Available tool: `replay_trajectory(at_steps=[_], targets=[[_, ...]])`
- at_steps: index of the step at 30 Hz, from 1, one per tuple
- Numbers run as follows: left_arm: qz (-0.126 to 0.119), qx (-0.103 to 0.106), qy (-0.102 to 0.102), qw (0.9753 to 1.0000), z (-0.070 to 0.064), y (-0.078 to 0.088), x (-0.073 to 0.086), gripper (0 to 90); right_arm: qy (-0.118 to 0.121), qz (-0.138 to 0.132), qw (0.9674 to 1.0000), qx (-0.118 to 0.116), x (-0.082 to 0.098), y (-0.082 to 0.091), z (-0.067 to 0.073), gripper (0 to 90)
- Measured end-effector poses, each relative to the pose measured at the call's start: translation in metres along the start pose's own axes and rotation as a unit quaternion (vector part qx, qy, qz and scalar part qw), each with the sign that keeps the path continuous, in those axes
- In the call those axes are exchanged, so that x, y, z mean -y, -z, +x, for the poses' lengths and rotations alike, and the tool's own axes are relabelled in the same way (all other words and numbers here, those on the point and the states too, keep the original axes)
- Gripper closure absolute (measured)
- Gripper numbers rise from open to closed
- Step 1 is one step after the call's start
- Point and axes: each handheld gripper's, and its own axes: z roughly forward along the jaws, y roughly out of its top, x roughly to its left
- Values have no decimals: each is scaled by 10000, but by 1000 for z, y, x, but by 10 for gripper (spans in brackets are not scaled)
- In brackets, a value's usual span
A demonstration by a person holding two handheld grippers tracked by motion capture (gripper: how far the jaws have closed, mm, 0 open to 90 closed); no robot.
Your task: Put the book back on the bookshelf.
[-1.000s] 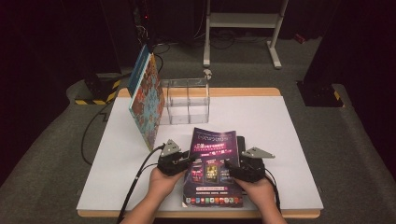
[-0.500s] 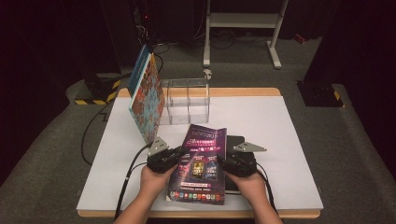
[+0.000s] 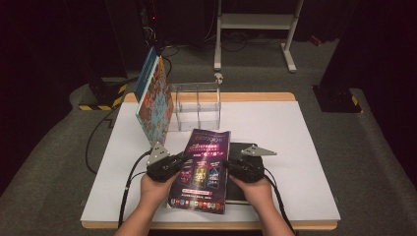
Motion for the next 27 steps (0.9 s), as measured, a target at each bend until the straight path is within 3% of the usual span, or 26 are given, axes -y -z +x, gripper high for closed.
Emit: replay_trajectory(at_steps=[17, 27], targets=[[-611, -105, -92, 9980, 8, 25, -37, 832, 260, -692, 9972, -94, -32, 0, 32, 777], [-838, -191, -151, 9962, 12, 24, -50, 832, 395, -965, 9945, 20, -49, -8, 40, 795]])
